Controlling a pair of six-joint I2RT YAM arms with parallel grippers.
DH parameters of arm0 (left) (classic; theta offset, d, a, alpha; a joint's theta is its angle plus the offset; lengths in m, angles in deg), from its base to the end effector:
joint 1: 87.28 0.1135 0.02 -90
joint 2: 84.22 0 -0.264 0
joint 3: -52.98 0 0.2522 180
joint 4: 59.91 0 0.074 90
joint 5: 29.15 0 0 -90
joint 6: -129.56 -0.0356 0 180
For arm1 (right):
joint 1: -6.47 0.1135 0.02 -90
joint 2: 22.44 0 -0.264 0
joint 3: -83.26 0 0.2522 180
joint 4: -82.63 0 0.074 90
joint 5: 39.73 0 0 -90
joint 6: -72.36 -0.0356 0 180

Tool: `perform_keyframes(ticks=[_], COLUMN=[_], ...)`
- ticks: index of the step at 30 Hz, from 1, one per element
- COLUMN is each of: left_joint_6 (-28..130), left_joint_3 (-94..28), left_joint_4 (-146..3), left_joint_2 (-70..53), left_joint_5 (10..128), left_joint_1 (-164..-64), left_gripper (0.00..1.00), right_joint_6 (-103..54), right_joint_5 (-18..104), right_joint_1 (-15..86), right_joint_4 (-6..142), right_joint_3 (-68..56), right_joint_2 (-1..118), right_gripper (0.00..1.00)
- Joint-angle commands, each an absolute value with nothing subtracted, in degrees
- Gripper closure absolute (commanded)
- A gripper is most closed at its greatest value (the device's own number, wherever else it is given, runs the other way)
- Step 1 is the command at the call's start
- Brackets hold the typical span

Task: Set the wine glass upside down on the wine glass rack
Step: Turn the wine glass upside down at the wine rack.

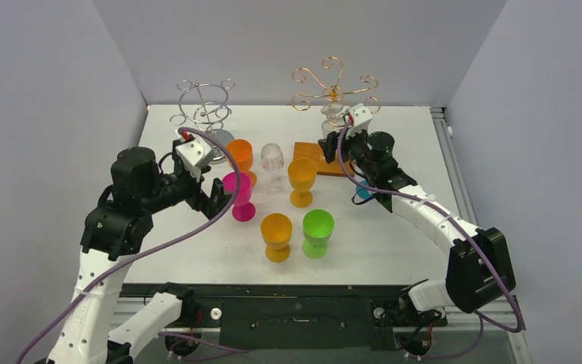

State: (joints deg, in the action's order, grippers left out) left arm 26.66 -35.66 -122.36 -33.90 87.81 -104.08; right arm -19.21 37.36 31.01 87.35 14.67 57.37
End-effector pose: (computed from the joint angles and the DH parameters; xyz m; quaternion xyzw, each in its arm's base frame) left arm 0.1349 -0.0576 0.4298 0.3317 0.7564 -0.2135 0.5217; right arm 0.2957 0.1437 0.3120 -0.2210 0.7116 0.2312 0.6256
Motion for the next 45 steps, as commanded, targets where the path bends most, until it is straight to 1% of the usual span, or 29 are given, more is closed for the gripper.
perform_keyframes(ticks=[1, 15, 28, 34, 38, 45], left_joint_6=[26.4, 28.1, 31.0, 31.8, 32.4, 32.7], left_joint_3=[-37.7, -38.6, -40.0, -41.1, -41.6, -41.4], left_joint_4=[-121.9, -122.0, -121.5, -121.6, -121.4, -121.5], left_joint_2=[-33.5, -30.9, -27.6, -26.4, -26.4, -26.5], left_joint_5=[86.9, 84.3, 82.9, 82.8, 82.8, 82.5], left_joint_1=[-104.2, -104.2, -104.2, -104.2, -104.2, -104.2], left_gripper=[0.04, 0.04, 0.04, 0.04, 0.04, 0.04], right_joint_6=[-18.1, -16.1, -17.6, -23.6, -26.1, -27.6], right_joint_5=[35.9, 35.7, 35.1, 39.7, 39.9, 40.2], right_joint_1=[32.0, 32.0, 31.2, 30.9, 30.6, 30.3], right_joint_4=[94.4, 98.6, 108.7, 115.7, 118.8, 119.6], right_joint_3=[15.6, 21.2, 26.0, 29.1, 30.1, 29.5], right_joint_2=[53.1, 48.2, 47.9, 48.1, 49.0, 49.5], right_gripper=[1.00, 1.00, 1.00, 1.00, 0.99, 1.00])
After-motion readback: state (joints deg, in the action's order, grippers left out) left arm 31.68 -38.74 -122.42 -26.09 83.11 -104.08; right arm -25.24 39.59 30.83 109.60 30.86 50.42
